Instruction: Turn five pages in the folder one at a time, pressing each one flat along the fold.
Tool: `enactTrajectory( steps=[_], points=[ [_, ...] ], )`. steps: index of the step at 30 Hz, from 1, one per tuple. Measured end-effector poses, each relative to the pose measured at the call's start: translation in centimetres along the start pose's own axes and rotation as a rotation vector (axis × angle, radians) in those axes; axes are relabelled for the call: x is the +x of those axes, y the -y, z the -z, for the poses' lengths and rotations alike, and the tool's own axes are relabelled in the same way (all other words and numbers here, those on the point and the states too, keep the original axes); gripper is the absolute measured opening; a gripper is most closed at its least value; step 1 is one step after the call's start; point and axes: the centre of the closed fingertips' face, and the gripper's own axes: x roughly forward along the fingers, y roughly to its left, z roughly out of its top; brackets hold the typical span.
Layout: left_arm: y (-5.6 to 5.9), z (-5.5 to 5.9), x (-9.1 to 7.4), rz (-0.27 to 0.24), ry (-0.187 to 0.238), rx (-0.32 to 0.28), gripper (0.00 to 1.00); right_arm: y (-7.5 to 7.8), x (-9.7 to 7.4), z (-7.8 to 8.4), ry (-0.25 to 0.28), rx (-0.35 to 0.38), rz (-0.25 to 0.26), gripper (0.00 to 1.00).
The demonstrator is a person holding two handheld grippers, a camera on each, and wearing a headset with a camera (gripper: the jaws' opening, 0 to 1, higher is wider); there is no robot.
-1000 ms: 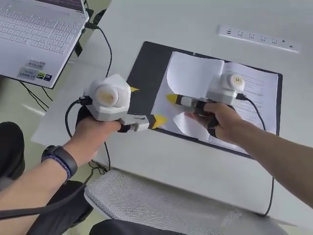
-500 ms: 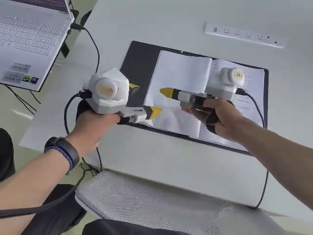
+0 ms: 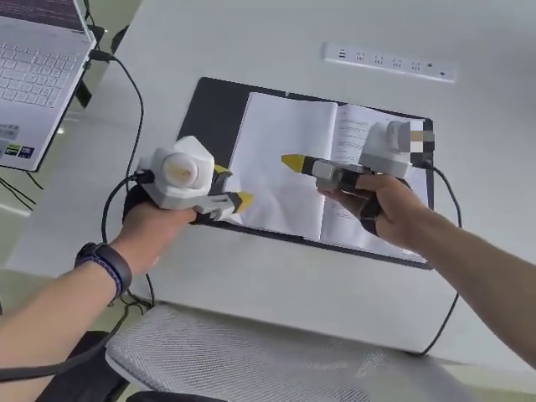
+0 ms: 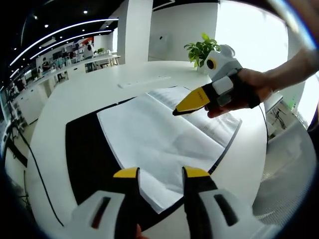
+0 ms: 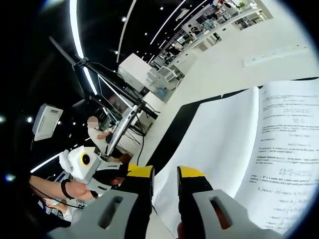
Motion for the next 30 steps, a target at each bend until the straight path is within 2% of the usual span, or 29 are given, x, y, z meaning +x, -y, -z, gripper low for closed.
enactTrajectory(
  steps=[7, 12, 17, 24, 30],
  points=[
    [0.4, 3.0, 0.9, 0.006, -0.063, -0.025, 0.32, 1.1, -1.2, 1.1, 0.001, 0.026, 0.028, 0.16],
    [0.4, 3.8, 1.0, 0.001, -0.082, -0.020, 0.32, 1.8, -1.6, 1.6, -0.007, 0.029, 0.039, 0.16],
    [0.4, 3.7, 0.9, -0.008, -0.086, -0.003, 0.32, 2.3, -1.8, 1.1, -0.004, 0.025, 0.044, 0.16],
    [0.4, 3.8, 0.9, -0.012, -0.085, 0.003, 0.31, 3.1, -1.9, -0.5, 0.006, 0.004, 0.046, 0.15],
    [0.4, 3.8, 1.0, -0.017, -0.076, -0.006, 0.31, 5.1, -1.4, -1.8, 0.007, 0.001, 0.063, 0.14]
  ],
)
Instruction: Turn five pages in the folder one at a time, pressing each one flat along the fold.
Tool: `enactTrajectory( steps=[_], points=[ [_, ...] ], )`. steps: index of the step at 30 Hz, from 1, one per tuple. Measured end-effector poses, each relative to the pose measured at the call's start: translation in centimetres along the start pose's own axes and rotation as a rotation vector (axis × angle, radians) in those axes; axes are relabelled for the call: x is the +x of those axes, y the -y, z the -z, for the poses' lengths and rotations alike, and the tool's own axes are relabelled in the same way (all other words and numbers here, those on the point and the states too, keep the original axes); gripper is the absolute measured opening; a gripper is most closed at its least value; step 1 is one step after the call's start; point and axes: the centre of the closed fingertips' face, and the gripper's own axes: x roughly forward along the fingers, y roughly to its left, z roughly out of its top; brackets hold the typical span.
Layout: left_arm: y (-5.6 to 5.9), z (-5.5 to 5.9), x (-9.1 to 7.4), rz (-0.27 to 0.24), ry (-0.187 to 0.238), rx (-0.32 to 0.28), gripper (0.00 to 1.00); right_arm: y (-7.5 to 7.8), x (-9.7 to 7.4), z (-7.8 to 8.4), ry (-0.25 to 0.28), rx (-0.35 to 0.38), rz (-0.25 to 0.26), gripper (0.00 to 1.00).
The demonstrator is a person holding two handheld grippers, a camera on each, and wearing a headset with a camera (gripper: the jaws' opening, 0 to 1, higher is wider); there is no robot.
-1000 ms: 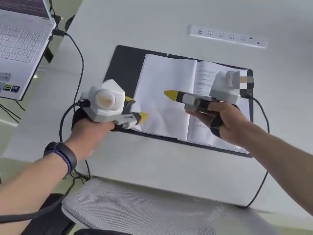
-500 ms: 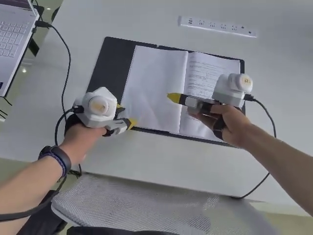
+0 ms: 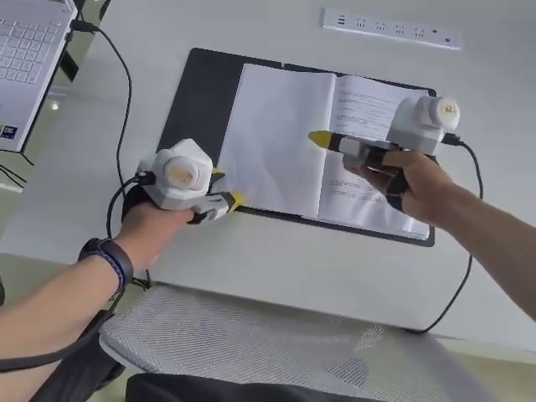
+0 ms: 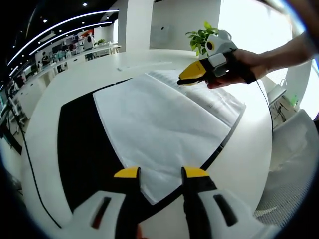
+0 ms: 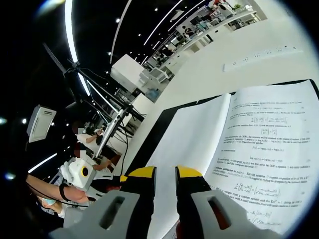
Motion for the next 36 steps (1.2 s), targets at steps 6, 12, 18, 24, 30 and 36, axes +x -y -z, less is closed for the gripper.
enactTrajectory(
  steps=[6, 12, 18, 24, 30, 36],
  points=[
    [-0.1, 0.0, 0.1, 0.004, -0.005, -0.007, 0.31, 1.6, 0.7, -0.2, 0.000, 0.028, 0.011, 0.10],
    [-0.4, -0.1, 0.2, 0.006, -0.001, -0.028, 0.28, 2.6, 1.2, 0.8, -0.012, 0.058, 0.021, 0.04],
    [-0.2, -0.1, 0.3, 0.004, -0.006, -0.021, 0.30, 3.9, 0.5, 0.4, 0.020, 0.081, 0.025, 0.00],
    [-0.1, -0.2, 0.3, 0.003, -0.008, -0.019, 0.30, 3.9, 0.6, 0.2, 0.007, 0.063, 0.010, 0.00],
    [0.0, -0.2, 0.4, 0.002, -0.007, -0.025, 0.30, 6.0, 1.1, -1.9, 0.053, 0.088, 0.038, 0.00],
    [0.0, -0.3, 0.4, 0.004, -0.008, -0.026, 0.31, 8.3, 2.5, -4.3, 0.087, 0.112, 0.043, 0.00]
  ],
)
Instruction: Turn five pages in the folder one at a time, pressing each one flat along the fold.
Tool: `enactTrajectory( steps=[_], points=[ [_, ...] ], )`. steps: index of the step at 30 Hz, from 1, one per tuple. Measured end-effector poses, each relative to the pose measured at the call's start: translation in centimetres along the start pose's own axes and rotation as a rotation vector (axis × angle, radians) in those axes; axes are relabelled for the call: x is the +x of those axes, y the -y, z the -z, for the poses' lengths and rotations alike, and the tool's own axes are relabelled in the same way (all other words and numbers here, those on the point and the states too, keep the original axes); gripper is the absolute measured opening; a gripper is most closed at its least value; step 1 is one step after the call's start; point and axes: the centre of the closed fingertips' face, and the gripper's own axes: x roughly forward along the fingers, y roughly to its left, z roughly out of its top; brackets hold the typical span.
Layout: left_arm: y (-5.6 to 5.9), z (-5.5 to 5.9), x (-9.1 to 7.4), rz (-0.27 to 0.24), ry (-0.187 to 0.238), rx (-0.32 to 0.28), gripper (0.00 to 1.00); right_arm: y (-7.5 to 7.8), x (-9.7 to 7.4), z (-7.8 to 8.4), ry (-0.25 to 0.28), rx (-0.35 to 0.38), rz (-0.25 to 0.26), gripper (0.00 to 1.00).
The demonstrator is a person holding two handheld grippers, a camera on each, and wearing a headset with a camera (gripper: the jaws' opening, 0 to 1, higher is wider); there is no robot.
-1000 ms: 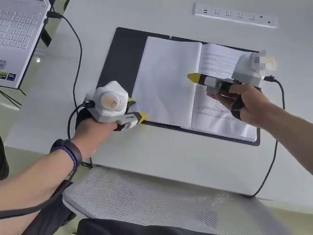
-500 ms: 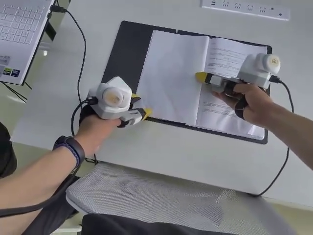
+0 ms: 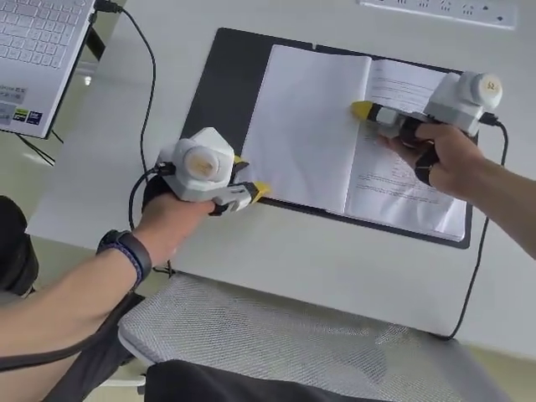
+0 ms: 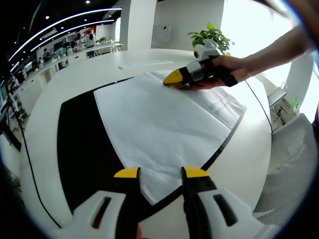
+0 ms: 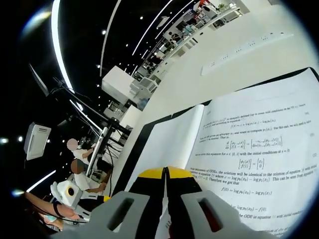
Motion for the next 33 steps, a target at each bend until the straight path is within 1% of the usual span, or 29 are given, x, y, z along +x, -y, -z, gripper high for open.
enactTrajectory(
  steps=[4, 7, 8, 9, 12, 14, 18, 20, 21, 24, 28, 29, 30, 31, 32, 33],
  points=[
    [0.1, -0.1, -0.1, 0.001, 0.000, -0.003, 0.31, 0.6, 0.6, -0.9, 0.043, 0.046, -0.002, 0.00],
    [0.1, -0.1, -0.2, 0.002, -0.002, -0.001, 0.31, -0.3, 0.8, -1.2, 0.069, 0.077, -0.004, 0.00],
    [0.1, -0.1, -0.2, 0.003, -0.001, -0.002, 0.31, -0.3, 0.9, -1.6, 0.090, 0.092, -0.005, 0.00],
    [0.1, -0.1, -0.2, 0.002, -0.001, -0.002, 0.31, -0.4, 0.9, -1.7, 0.095, 0.099, -0.002, 0.00],
    [0.2, -0.1, -0.2, 0.002, -0.001, -0.004, 0.31, 0.2, 1.4, -2.7, 0.137, 0.133, 0.003, 0.00],
    [0.2, -0.1, -0.2, 0.001, -0.001, -0.003, 0.31, 0.6, 1.6, -3.1, 0.149, 0.142, 0.004, 0.00],
    [0.1, -0.1, -0.2, 0.003, -0.002, -0.002, 0.31, 1.6, 2.2, -4.4, 0.183, 0.166, 0.015, 0.00],
    [0.1, -0.1, -0.1, 0.004, -0.003, 0.000, 0.31, 2.0, 2.6, -5.1, 0.197, 0.164, 0.028, 0.00],
    [0.1, -0.1, -0.1, 0.004, -0.002, 0.000, 0.31, 2.5, 2.9, -5.5, 0.197, 0.166, 0.031, 0.00],
    [0.0, -0.1, -0.1, 0.005, -0.003, -0.001, 0.31, 3.1, 3.3, -6.3, 0.199, 0.161, 0.040, 0.00],
    [0.0, -0.1, -0.1, 0.005, -0.002, -0.006, 0.31, 3.5, 3.6, -7.3, 0.203, 0.153, 0.055, 0.00],
    [0.1, -0.1, -0.1, 0.004, -0.002, -0.006, 0.31, 3.4, 3.5, -7.4, 0.205, 0.152, 0.058, 0.00],
    [0.1, -0.1, -0.1, 0.005, -0.002, -0.009, 0.32, 3.4, 3.5, -7.7, 0.216, 0.160, 0.062, 0.00],
    [0.1, -0.1, -0.1, 0.005, -0.002, -0.010, 0.32, 3.6, 3.4, -7.8, 0.215, 0.171, 0.061, 0.00],
    [0.1, -0.1, -0.1, 0.005, -0.002, -0.009, 0.32, 3.7, 3.5, -7.9, 0.209, 0.186, 0.056, 0.00],
    [0.1, -0.1, -0.1, 0.005, -0.002, -0.010, 0.32, 3.7, 3.5, -7.9, 0.200, 0.185, 0.055, 0.00]
  ],
)
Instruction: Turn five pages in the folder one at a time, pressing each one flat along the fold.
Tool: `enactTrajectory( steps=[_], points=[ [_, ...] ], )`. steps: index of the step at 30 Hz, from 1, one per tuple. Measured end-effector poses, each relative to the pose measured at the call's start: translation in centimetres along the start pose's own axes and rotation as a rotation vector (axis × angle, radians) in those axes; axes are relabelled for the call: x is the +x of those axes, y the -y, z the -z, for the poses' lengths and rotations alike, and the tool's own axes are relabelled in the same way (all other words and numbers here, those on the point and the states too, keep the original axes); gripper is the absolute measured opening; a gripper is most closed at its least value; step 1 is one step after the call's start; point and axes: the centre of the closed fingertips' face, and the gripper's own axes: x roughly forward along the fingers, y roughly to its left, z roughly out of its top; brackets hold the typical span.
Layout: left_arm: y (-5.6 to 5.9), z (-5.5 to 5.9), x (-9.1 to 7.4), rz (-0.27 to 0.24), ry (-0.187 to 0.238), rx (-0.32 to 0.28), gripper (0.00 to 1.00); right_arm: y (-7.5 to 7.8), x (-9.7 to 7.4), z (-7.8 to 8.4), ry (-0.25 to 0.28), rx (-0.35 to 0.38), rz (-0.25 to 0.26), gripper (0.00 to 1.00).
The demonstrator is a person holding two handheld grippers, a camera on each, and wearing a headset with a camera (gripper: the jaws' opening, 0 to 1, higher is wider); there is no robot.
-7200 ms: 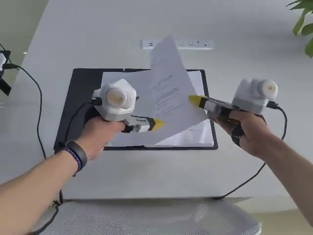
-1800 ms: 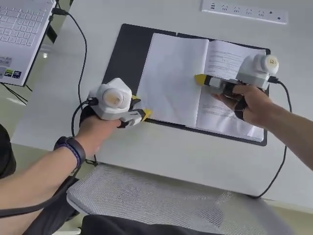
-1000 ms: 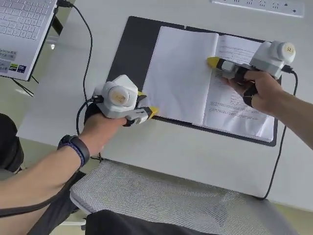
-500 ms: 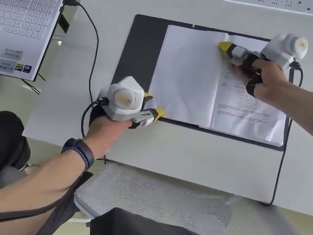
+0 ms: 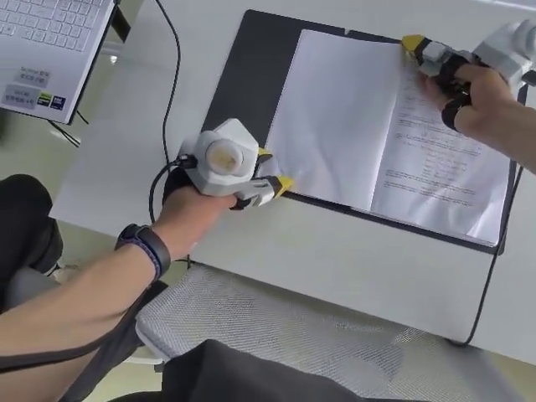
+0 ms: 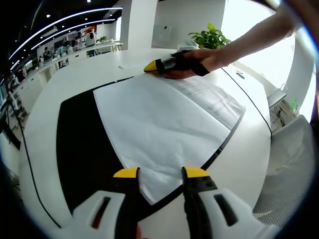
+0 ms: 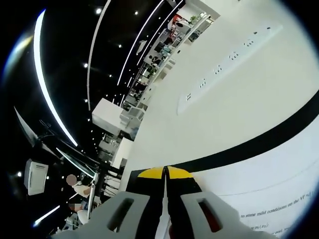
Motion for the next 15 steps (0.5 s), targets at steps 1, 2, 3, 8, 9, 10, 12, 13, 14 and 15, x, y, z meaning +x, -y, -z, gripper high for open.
enactTrajectory(
  steps=[1, 2, 3, 8, 9, 10, 12, 13, 14, 15],
  points=[
    [0.0, 0.0, 0.0, 0.000, 0.001, -0.001, 0.32, -0.1, 0.0, 0.1, -0.009, -0.011, -0.001, 0.00],
    [0.0, 0.0, 0.0, 0.000, 0.001, -0.002, 0.32, -0.1, 0.1, 0.0, -0.019, -0.030, 0.001, 0.00],
    [0.0, 0.0, 0.0, -0.001, 0.002, -0.004, 0.32, -0.1, 0.2, 0.0, -0.021, -0.032, 0.004, 0.00],
    [0.0, 0.0, 0.0, -0.003, 0.003, -0.005, 0.31, -0.2, -0.2, 0.3, -0.029, -0.038, 0.017, 0.00],
    [-0.1, 0.0, -0.1, -0.005, 0.003, -0.006, 0.31, -0.3, -0.3, 0.5, -0.034, -0.046, 0.015, 0.00],
    [-0.1, 0.0, -0.1, -0.005, 0.004, -0.008, 0.31, -0.2, -0.4, 0.8, -0.049, -0.049, 0.009, 0.00],
    [-0.1, 0.0, -0.1, -0.005, 0.006, -0.007, 0.31, -0.3, -0.8, 1.3, -0.066, -0.062, 0.000, 0.00],
    [-0.1, 0.0, -0.1, -0.005, 0.007, -0.008, 0.31, -0.4, -1.0, 1.5, -0.073, -0.070, -0.005, 0.00],
    [-0.1, 0.0, -0.1, -0.003, 0.008, -0.010, 0.30, -0.5, -1.1, 1.7, -0.076, -0.073, -0.008, 0.00],
    [-0.1, 0.0, -0.1, -0.001, 0.008, -0.011, 0.30, -0.5, -1.4, 2.1, -0.081, -0.068, -0.013, 0.00]
  ],
)
